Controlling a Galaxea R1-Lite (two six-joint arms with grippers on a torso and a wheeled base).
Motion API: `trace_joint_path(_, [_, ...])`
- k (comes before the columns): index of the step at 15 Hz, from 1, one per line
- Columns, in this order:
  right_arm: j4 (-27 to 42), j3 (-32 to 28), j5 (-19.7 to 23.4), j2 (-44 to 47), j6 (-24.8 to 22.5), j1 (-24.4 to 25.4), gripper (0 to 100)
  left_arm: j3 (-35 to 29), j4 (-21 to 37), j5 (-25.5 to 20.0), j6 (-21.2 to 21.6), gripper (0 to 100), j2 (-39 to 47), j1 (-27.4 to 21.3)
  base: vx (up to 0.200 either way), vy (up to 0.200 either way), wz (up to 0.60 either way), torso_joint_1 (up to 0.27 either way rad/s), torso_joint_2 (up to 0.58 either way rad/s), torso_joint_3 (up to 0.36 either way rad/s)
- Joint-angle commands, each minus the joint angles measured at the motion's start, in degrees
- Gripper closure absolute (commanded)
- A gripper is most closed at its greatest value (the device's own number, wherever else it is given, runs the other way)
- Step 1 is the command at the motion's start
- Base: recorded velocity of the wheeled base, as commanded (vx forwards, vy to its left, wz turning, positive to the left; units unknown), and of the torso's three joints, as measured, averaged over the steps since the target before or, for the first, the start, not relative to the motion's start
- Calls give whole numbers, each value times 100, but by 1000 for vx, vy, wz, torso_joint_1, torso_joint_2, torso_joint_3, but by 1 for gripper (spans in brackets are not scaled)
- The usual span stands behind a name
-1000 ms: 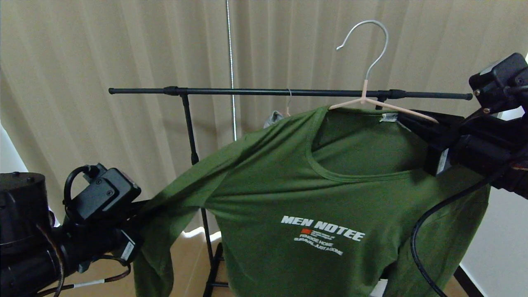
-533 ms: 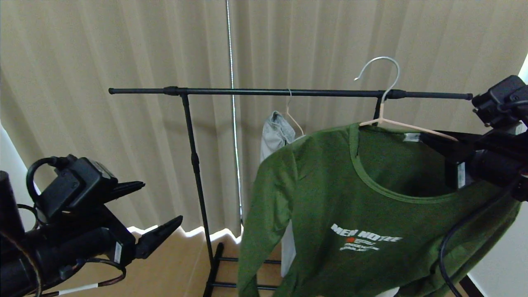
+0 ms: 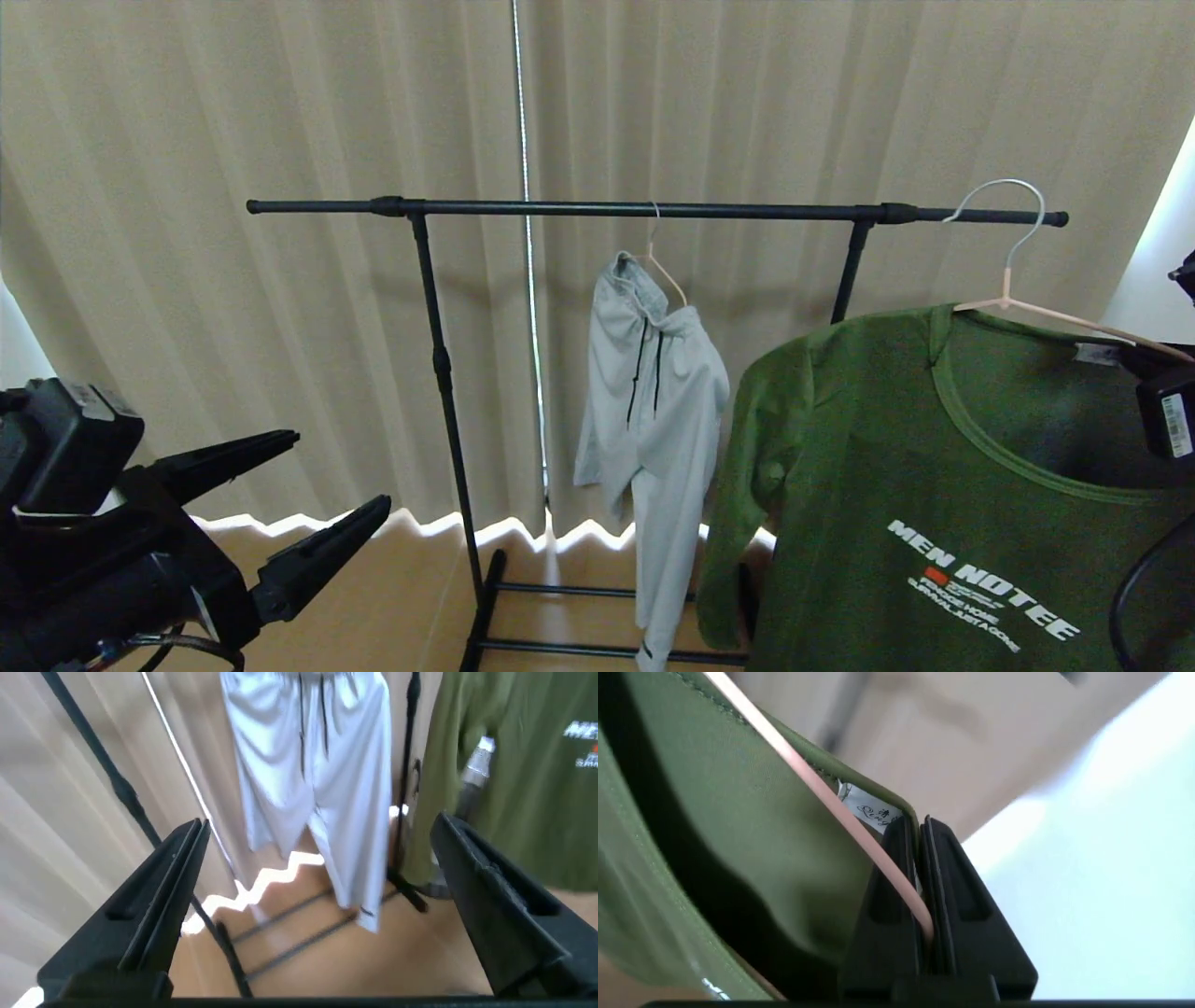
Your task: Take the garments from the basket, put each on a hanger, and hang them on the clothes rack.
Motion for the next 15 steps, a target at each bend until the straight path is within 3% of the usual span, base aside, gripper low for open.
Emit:
trace_joint_path(1, [-6,-64,-215,159,-47,-369,100,81,-20,-2,-158,0,-39,15,200,0,0,2,2,2])
trace_joint_path(5, [-120,-107,-856,467,-153,-377,100,-77,-20,-11,-97,0,-206,-3,200,0,0,3,2,7])
trace_joint_path(7, [-348,-134,-979,695,-153,-334,100,-86,-20,-19,-97,0,-408,-29,200,0,0,10,2,0])
trace_joint_path(12, [-1218,-503,-979,1908,-109,-316,100,46,-11,-28,-35,0,-514,-284,200,0,0,1,3,3])
trace_joint_path(15, [-1350,-802,-970,2409,-100,-334,100,178,-20,-28,176,0,-496,-302,200,0,0,6,-2,-1])
